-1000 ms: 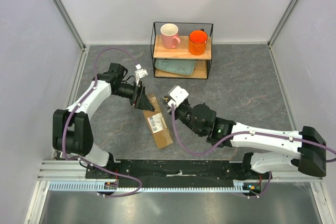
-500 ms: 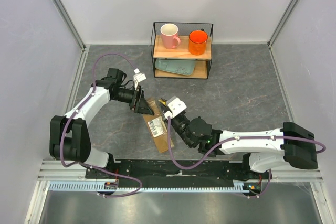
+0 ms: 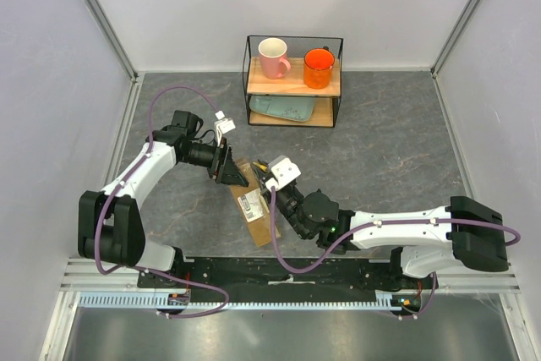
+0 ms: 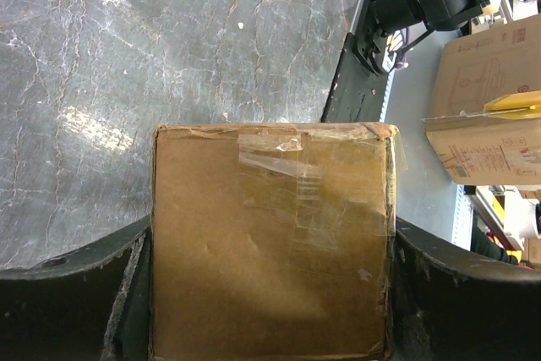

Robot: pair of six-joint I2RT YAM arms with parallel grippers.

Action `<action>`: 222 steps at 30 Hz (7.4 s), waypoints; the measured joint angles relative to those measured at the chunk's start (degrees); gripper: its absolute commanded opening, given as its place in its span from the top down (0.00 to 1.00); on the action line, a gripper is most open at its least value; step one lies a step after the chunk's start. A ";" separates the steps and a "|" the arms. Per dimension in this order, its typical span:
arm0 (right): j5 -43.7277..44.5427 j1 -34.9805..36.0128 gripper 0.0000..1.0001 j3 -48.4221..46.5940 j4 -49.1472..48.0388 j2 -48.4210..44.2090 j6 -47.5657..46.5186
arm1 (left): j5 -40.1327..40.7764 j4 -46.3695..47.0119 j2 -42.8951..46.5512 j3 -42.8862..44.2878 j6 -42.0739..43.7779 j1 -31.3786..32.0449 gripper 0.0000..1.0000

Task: Unpack the express box
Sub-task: Cut the express box at the center of the board.

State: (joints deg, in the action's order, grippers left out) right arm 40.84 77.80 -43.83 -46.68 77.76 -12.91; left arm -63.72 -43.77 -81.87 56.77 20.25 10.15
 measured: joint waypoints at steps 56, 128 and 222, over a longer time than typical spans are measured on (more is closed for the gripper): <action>0.09 0.26 1.00 0.33 0.66 0.63 2.58 | 0.15 0.13 0.81 -0.39 -0.09 0.00 0.76; 10.38 7.23 1.00 7.65 1.88 -0.85 13.46 | 4.72 1.46 6.08 -3.96 -7.80 2.54 0.83; 17.07 13.38 1.00 6.40 -7.15 0.81 -7.78 | 12.13 1.97 13.68 -1.42 -2.16 10.99 0.82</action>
State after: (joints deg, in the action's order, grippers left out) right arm 57.91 91.18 -37.43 -53.82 78.56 -20.69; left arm -51.59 -41.80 -68.18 55.35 18.09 21.15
